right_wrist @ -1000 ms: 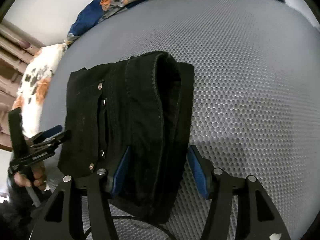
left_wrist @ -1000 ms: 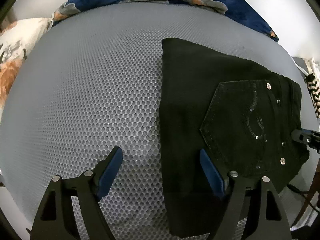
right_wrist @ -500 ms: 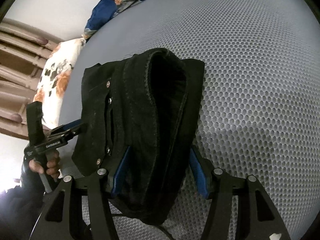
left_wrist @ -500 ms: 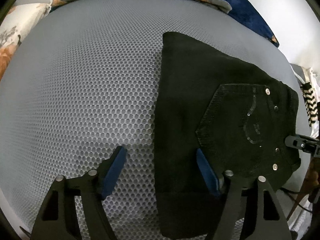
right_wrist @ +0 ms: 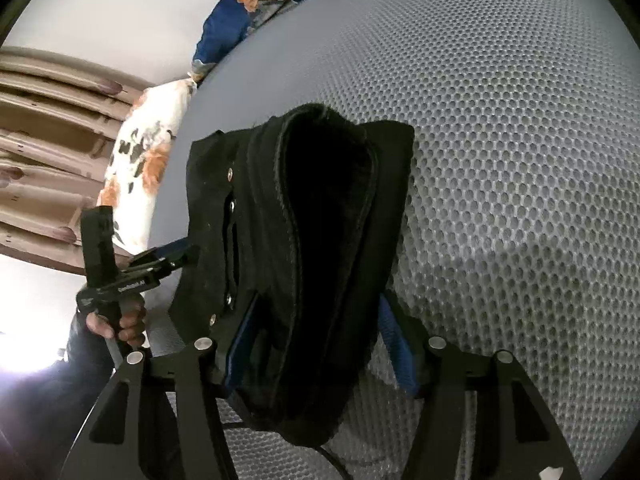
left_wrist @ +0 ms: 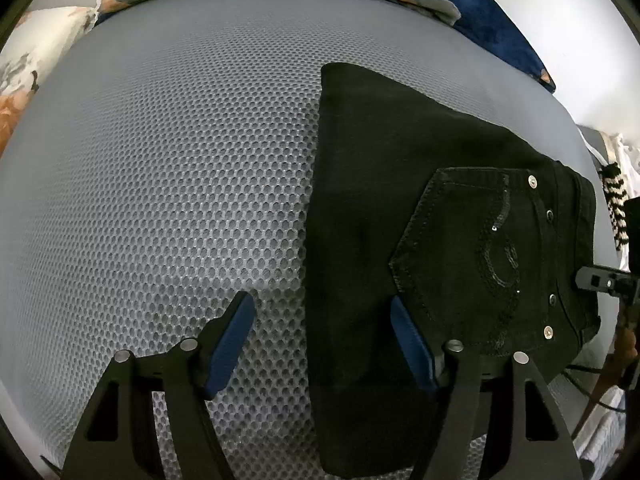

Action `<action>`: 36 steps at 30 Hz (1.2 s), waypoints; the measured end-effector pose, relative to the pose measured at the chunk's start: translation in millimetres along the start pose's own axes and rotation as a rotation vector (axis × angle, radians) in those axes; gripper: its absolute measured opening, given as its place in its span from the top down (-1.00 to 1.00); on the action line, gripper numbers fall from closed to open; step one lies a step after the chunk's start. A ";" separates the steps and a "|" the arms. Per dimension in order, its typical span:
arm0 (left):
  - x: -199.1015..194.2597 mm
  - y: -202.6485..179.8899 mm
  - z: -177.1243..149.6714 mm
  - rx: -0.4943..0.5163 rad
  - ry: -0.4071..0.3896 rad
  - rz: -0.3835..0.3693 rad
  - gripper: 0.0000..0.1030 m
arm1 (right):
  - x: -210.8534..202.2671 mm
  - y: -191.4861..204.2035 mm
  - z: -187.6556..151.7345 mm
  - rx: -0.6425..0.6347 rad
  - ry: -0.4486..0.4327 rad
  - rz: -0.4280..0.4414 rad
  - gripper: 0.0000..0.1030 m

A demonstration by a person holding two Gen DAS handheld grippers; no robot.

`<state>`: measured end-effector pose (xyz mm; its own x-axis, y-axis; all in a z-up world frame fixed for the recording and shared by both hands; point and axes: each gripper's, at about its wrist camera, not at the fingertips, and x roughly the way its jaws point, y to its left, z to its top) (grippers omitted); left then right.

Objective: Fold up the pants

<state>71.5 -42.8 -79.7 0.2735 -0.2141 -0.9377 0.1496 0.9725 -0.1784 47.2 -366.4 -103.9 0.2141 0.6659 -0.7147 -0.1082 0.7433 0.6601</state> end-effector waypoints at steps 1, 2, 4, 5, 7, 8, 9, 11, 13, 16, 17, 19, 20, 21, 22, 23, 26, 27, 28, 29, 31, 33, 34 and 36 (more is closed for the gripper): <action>0.3 0.1 1.1 0.001 0.001 -0.002 -0.35 | -1.2 -3.2 1.1 0.006 -0.005 0.011 -0.05; 0.3 0.0 1.5 0.002 0.000 -0.004 -0.33 | -2.1 -5.9 2.8 0.009 -0.007 0.019 0.03; -0.1 -1.6 2.3 0.007 -0.006 -0.016 -0.24 | -1.2 -11.5 6.7 0.016 -0.011 0.044 0.11; -0.2 -3.3 3.1 0.013 -0.009 -0.026 -0.13 | -1.0 -14.4 8.8 0.026 -0.023 0.064 0.14; -0.3 -7.3 6.2 0.026 -0.010 -0.055 0.13 | 1.4 -17.8 12.0 0.038 -0.027 0.080 0.22; -0.4 -9.3 7.4 0.028 -0.009 -0.055 0.18 | 1.8 -18.7 12.8 0.044 -0.035 0.089 0.24; -0.1 -10.8 8.1 0.031 -0.010 -0.049 0.19 | 2.0 -20.5 14.0 0.052 -0.044 0.097 0.25; -0.4 -13.2 8.8 0.038 -0.018 -0.050 0.21 | 2.2 -21.3 13.6 0.063 -0.061 0.100 0.30; -0.5 -13.6 8.8 0.038 -0.021 -0.058 0.26 | 2.3 -19.2 11.5 0.069 -0.072 0.091 0.32; -2.8 -16.2 8.2 0.054 -0.029 -0.062 0.39 | 3.5 -12.4 7.9 0.066 -0.085 0.071 0.34; -3.8 -15.4 7.3 0.060 -0.032 -0.060 0.41 | 4.0 -11.2 7.2 0.067 -0.085 0.067 0.34; -4.2 -13.7 6.5 0.056 -0.034 -0.067 0.41 | 5.3 -8.8 7.3 0.064 -0.084 0.061 0.34; -4.1 -11.5 6.4 0.046 -0.031 -0.076 0.41 | 7.8 -6.1 7.8 0.065 -0.083 0.058 0.34; -4.5 -8.0 6.4 0.035 -0.026 -0.087 0.41 | 9.6 -5.2 7.9 0.067 -0.079 0.057 0.34; -4.4 -4.3 7.4 0.025 -0.018 -0.101 0.41 | 9.9 -5.2 8.0 0.067 -0.077 0.057 0.34; -3.8 -1.5 8.4 0.016 -0.010 -0.116 0.40 | 9.4 -6.4 8.4 0.067 -0.074 0.057 0.34; 0.4 10.6 12.6 -0.022 0.029 -0.176 0.37 | 11.7 -3.8 11.3 0.067 -0.066 0.058 0.33; 2.1 14.7 15.0 -0.037 0.042 -0.201 0.37 | 12.5 -4.0 12.2 0.069 -0.064 0.063 0.33; 3.2 16.5 16.3 -0.043 0.048 -0.214 0.37 | 13.1 -4.8 14.8 0.069 -0.062 0.066 0.33; 4.3 18.5 17.4 -0.047 0.052 -0.227 0.36 | 13.4 -5.8 16.3 0.071 -0.061 0.070 0.33; 4.0 20.2 17.8 -0.050 0.046 -0.236 0.35 | 13.9 -8.0 19.2 0.084 -0.070 0.078 0.32; 2.6 19.0 17.9 -0.040 0.033 -0.222 0.36 | 14.2 -8.0 20.9 0.093 -0.082 0.073 0.33; 2.4 14.9 18.6 -0.030 0.025 -0.207 0.36 | 13.8 -5.3 21.2 0.087 -0.088 0.056 0.33; 3.9 -2.4 22.8 -0.010 0.011 -0.178 0.45 | 13.0 3.0 20.1 0.068 -0.099 0.016 0.40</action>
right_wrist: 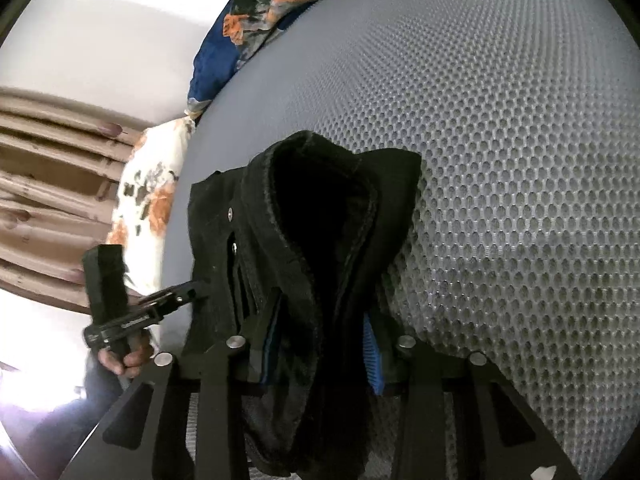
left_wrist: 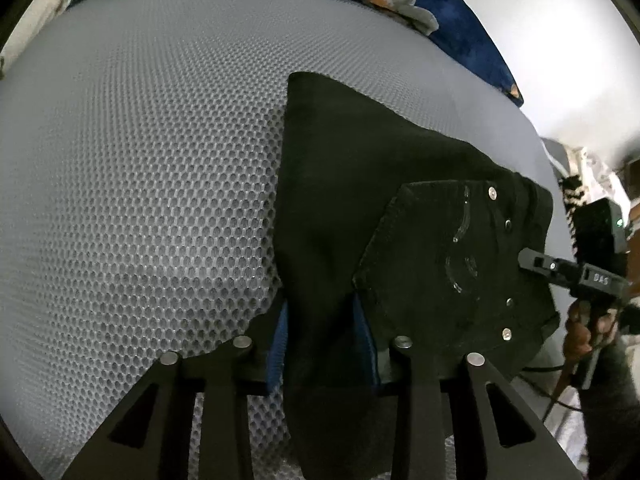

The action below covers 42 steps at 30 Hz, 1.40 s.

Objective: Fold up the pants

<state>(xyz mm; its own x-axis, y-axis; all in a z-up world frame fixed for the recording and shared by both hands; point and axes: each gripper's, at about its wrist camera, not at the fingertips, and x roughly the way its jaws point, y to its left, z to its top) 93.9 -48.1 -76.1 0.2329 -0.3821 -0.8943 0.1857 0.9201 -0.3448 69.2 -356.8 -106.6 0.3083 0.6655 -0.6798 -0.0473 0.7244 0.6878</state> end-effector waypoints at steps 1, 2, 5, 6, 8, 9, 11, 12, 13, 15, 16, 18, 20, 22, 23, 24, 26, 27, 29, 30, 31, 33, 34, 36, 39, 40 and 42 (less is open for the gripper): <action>-0.6 -6.9 -1.2 0.019 -0.009 0.023 0.48 | -1.5 5.5 -1.0 -0.011 -0.010 -0.020 0.45; -0.6 -11.2 -3.6 0.037 -0.015 0.044 0.55 | -2.6 9.9 -2.0 -0.019 -0.017 -0.034 0.49; -1.7 -23.1 -5.0 0.076 -0.031 0.099 0.64 | -7.2 27.6 -4.7 -0.052 -0.041 -0.090 0.53; -2.1 -24.2 -4.9 0.079 -0.035 0.108 0.67 | -8.0 30.9 -5.5 -0.057 -0.047 -0.098 0.54; -4.3 -26.9 -4.7 0.083 -0.043 0.119 0.71 | -10.4 39.9 -7.2 -0.068 -0.060 -0.119 0.56; -6.2 -25.6 -2.7 0.083 -0.048 0.122 0.72 | -11.7 42.8 -7.9 -0.071 -0.066 -0.124 0.57; -9.8 -28.8 -3.0 0.099 -0.065 0.134 0.74 | -13.2 50.6 -10.0 -0.074 -0.074 -0.136 0.58; -11.9 -31.0 -3.5 0.110 -0.075 0.139 0.74 | -14.0 54.2 -10.9 -0.075 -0.078 -0.140 0.59; -14.2 -30.8 -3.8 0.120 -0.087 0.144 0.74 | -14.7 58.0 -12.1 -0.077 -0.079 -0.146 0.60; -18.2 -31.1 -2.6 0.118 -0.096 0.137 0.75 | -15.5 65.1 -14.4 -0.079 -0.082 -0.154 0.60; -20.6 -31.7 -1.8 0.119 -0.102 0.131 0.75 | -16.1 66.3 -15.3 -0.080 -0.082 -0.156 0.60; -25.5 -32.4 -1.1 0.123 -0.115 0.124 0.75 | -16.6 71.3 -16.7 -0.077 -0.086 -0.154 0.61; -30.7 -35.1 -0.7 0.135 -0.130 0.124 0.75 | -15.9 77.9 -17.7 -0.078 -0.091 -0.153 0.61; -35.3 -34.7 -1.1 0.141 -0.141 0.121 0.76 | -14.9 83.2 -16.2 -0.082 -0.097 -0.154 0.61; -37.9 -34.9 -1.4 0.145 -0.147 0.120 0.76 | -14.2 85.4 -15.0 -0.082 -0.099 -0.151 0.61; -40.9 -36.1 -1.9 0.146 -0.153 0.119 0.76 | -13.2 87.9 -13.4 -0.083 -0.100 -0.149 0.61; -45.2 -36.0 -1.2 0.149 -0.168 0.116 0.76 | -10.9 92.5 -9.1 -0.085 -0.103 -0.141 0.62; -49.4 -33.3 -1.2 0.150 -0.176 0.115 0.76 | -9.1 95.4 -7.2 -0.090 -0.104 -0.139 0.62; -55.1 -30.0 0.0 0.153 -0.191 0.117 0.76 | -7.3 98.9 -3.9 -0.096 -0.106 -0.136 0.62; -57.1 -29.0 1.2 0.154 -0.197 0.118 0.76 | -6.1 101.1 -1.5 -0.099 -0.107 -0.132 0.62; -62.1 -25.1 -0.4 0.154 -0.205 0.119 0.76 | -4.6 103.5 1.7 -0.103 -0.109 -0.129 0.62; -66.5 -21.1 2.2 0.151 -0.216 0.122 0.76 | -2.6 107.7 7.5 -0.112 -0.111 -0.126 0.62; -68.7 -19.0 5.2 0.151 -0.223 0.125 0.76 | -0.3 111.0 12.6 -0.118 -0.115 -0.126 0.62; -72.4 -15.2 10.0 0.152 -0.233 0.132 0.76 | 2.8 115.2 19.0 -0.126 -0.116 -0.124 0.62; -77.7 -10.5 21.6 0.151 -0.249 0.142 0.76 | 9.1 121.7 35.5 -0.136 -0.118 -0.120 0.62; -79.1 -8.8 26.7 0.151 -0.255 0.145 0.76 | 10.6 123.1 40.1 -0.136 -0.118 -0.118 0.62; -82.2 -5.5 35.2 0.150 -0.264 0.153 0.76 | 14.3 126.7 50.7 -0.141 -0.121 -0.119 0.62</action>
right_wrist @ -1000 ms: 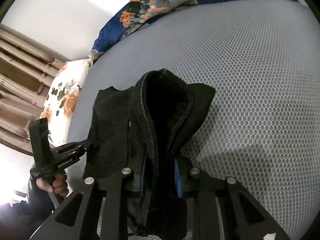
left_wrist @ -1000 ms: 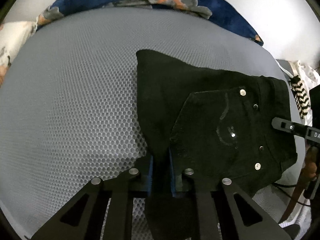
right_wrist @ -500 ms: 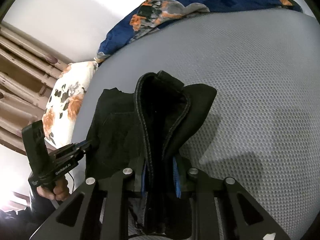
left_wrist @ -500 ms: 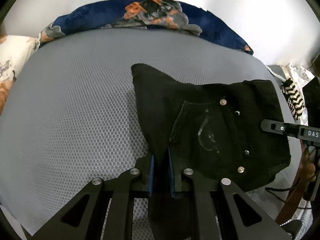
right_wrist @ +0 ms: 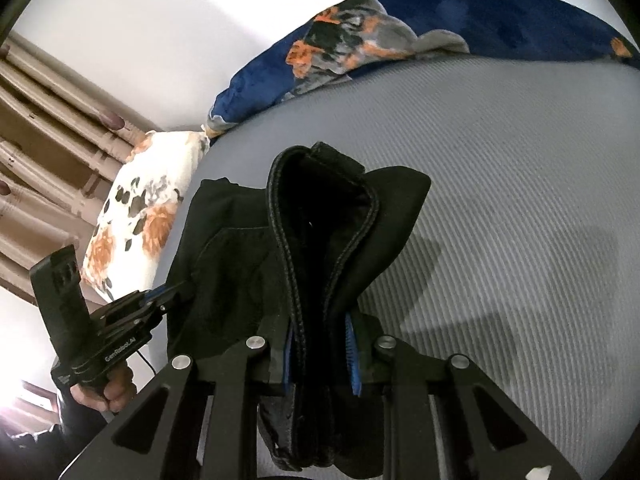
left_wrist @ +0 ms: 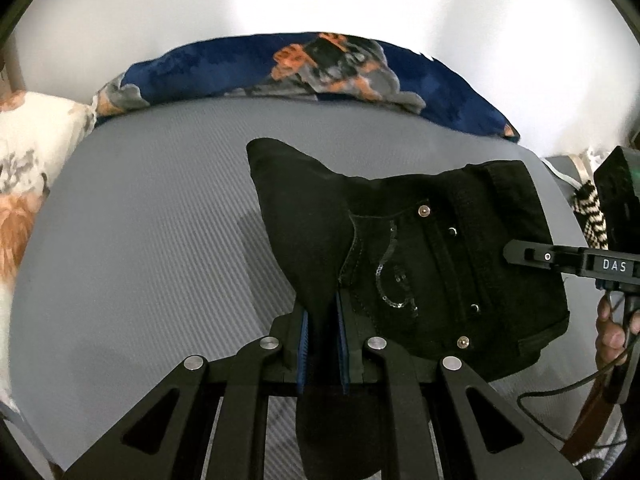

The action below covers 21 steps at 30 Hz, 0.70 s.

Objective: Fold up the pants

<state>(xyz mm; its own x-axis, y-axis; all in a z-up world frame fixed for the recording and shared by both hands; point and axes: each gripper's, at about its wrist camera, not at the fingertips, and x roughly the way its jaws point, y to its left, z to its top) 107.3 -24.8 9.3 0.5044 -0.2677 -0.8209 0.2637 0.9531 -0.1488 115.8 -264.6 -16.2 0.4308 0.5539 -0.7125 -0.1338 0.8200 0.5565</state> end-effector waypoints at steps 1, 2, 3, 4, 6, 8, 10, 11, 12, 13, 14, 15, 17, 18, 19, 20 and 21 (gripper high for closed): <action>1.3 2.9 6.1 -0.004 -0.008 0.003 0.76 | 2.9 0.9 7.2 0.000 -0.001 0.000 0.62; 2.4 5.2 10.4 -0.006 -0.010 0.004 0.76 | 6.2 2.3 15.2 -0.006 0.000 -0.001 0.62; 4.3 7.7 15.6 -0.009 -0.012 0.006 0.76 | 9.4 3.9 22.6 -0.011 0.000 -0.003 0.62; 7.1 10.8 22.3 -0.013 -0.015 0.009 0.76 | 12.0 4.6 28.3 -0.014 0.001 -0.005 0.62; 11.4 15.5 32.3 -0.013 -0.019 0.014 0.76 | 18.5 6.2 42.6 -0.026 0.005 -0.009 0.62; 17.6 21.6 44.0 -0.015 -0.022 0.020 0.76 | 26.6 7.9 59.1 -0.035 0.008 -0.015 0.62; 24.6 28.0 55.6 -0.016 -0.024 0.026 0.76 | 33.3 9.2 71.8 -0.047 0.010 -0.022 0.62; 27.9 30.5 60.5 -0.017 -0.024 0.030 0.76 | 37.4 10.1 77.8 -0.051 0.009 -0.026 0.62; 31.4 33.5 66.0 -0.021 -0.025 0.034 0.76 | 41.3 10.8 83.3 -0.054 0.008 -0.030 0.62; 36.0 36.6 72.2 -0.026 -0.029 0.038 0.76 | 45.8 10.3 89.6 -0.054 0.005 -0.034 0.62; 39.8 38.7 76.9 -0.029 -0.031 0.043 0.76 | 50.5 9.3 95.6 -0.054 0.003 -0.038 0.62; 43.3 40.5 80.7 -0.028 -0.032 0.048 0.76 | 53.5 8.8 99.7 -0.053 0.002 -0.041 0.62; 52.3 44.6 89.1 -0.027 -0.033 0.057 0.76 | 62.6 6.1 108.8 -0.044 -0.001 -0.049 0.62; 57.5 46.8 92.7 -0.026 -0.033 0.062 0.76 | 65.1 5.5 110.6 -0.043 -0.001 -0.053 0.62; 61.8 48.5 94.6 -0.028 -0.031 0.064 0.76 | 69.2 3.8 112.9 -0.044 -0.003 -0.060 0.62; 66.0 50.7 96.2 -0.031 -0.029 0.066 0.76 | 72.5 2.5 114.3 -0.046 -0.004 -0.070 0.62; 70.5 53.1 97.7 -0.032 -0.026 0.070 0.76 | 76.5 0.0 115.6 -0.040 -0.003 -0.083 0.62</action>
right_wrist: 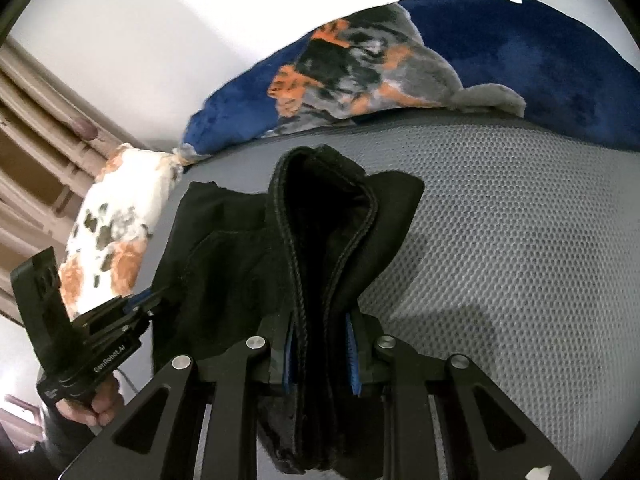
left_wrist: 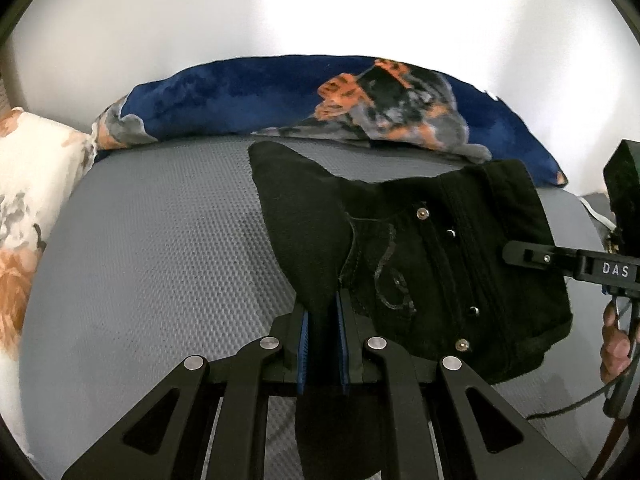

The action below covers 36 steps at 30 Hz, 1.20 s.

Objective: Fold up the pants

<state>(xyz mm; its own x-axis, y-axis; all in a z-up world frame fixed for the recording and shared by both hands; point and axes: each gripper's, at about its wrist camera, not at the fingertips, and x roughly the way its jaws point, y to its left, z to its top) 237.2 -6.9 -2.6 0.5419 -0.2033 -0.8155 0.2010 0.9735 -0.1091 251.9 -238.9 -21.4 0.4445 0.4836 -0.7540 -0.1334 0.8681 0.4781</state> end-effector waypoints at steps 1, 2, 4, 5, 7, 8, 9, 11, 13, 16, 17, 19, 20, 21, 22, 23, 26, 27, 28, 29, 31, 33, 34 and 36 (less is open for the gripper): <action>7.1 2.8 0.7 -0.003 0.009 0.005 0.76 | 5.6 -3.0 0.4 0.006 0.004 -0.018 0.62; 12.6 4.7 0.8 -0.004 0.019 0.010 0.75 | 10.6 -5.1 0.1 0.002 0.005 -0.049 0.60; 30.2 10.1 -3.0 -0.009 0.056 0.065 0.73 | 22.0 -12.9 -3.2 0.013 0.012 -0.134 0.55; 37.7 12.4 -5.9 -0.007 0.076 0.083 0.71 | 26.5 -16.7 -5.2 0.013 0.016 -0.157 0.45; 53.4 18.8 -16.0 -0.015 0.114 0.085 0.65 | 33.0 -22.8 -10.3 0.014 0.022 -0.195 0.32; 58.4 20.8 -20.4 -0.018 0.121 0.093 0.52 | 35.2 -24.7 -12.7 0.017 0.023 -0.205 0.22; 61.5 21.6 -24.4 -0.018 0.118 0.104 0.44 | 37.0 -27.1 -15.5 0.028 0.022 -0.223 0.15; 61.2 18.3 -30.0 0.011 0.083 0.123 0.43 | 37.1 -29.3 -17.6 0.040 0.018 -0.234 0.08; 60.3 11.2 -32.9 0.057 0.069 0.167 0.37 | 36.5 -28.0 -20.5 0.037 0.020 -0.254 0.05; 56.9 4.5 -36.1 0.107 0.068 0.223 0.27 | 30.7 -21.7 -28.7 0.016 0.024 -0.283 0.04; 55.3 3.4 -37.7 0.115 0.069 0.232 0.25 | 27.7 -20.4 -32.1 0.015 0.023 -0.285 0.02; 49.3 2.8 -42.9 0.117 0.072 0.247 0.20 | 20.6 -18.8 -40.0 0.020 0.020 -0.285 0.00; 45.5 3.0 -45.8 0.111 0.072 0.250 0.16 | 16.9 -18.2 -45.2 0.026 0.019 -0.280 0.00; 41.7 3.1 -48.1 0.104 0.070 0.252 0.12 | 14.9 -17.5 -47.8 0.030 0.020 -0.279 0.00; 35.8 3.5 -52.3 0.093 0.070 0.254 0.09 | 9.8 -15.9 -53.4 0.032 0.009 -0.278 0.00; 31.3 4.0 -55.9 0.084 0.070 0.253 0.03 | 5.9 -13.6 -57.1 0.033 -0.001 -0.276 -0.01; 14.4 3.1 -67.4 0.067 0.058 0.260 -0.07 | -11.9 -3.7 -71.6 0.032 -0.051 -0.279 -0.01; 8.4 2.9 -71.3 0.062 0.053 0.264 -0.10 | -16.2 -0.8 -74.8 0.029 -0.061 -0.282 -0.02; -0.6 1.5 -77.8 0.054 0.044 0.265 -0.10 | -21.6 2.9 -80.4 0.020 -0.065 -0.283 -0.02; -5.9 0.7 -80.7 0.050 0.038 0.263 -0.11 | -24.9 5.8 -85.3 0.011 -0.063 -0.287 -0.02; -20.2 -2.1 -88.5 0.044 0.022 0.263 -0.13 | -30.5 12.8 -98.5 -0.011 -0.067 -0.301 -0.02; -33.6 -5.5 -96.1 0.042 0.007 0.258 -0.22 | -35.0 19.1 -110.9 -0.032 -0.068 -0.313 -0.02; -41.5 -8.2 -101.3 0.044 -0.003 0.258 -0.24 | -37.7 24.6 -119.2 -0.049 -0.076 -0.327 -0.02; -52.8 -11.7 -108.5 0.040 -0.018 0.259 -0.27 | -43.4 31.1 -131.3 -0.071 -0.086 -0.342 -0.06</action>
<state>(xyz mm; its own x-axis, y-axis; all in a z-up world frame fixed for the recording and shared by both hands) 117.7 3.8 -19.9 0.5938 0.0503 -0.8030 0.0855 0.9885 0.1251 112.1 -218.2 -32.9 0.5468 0.1553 -0.8228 -0.0237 0.9851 0.1702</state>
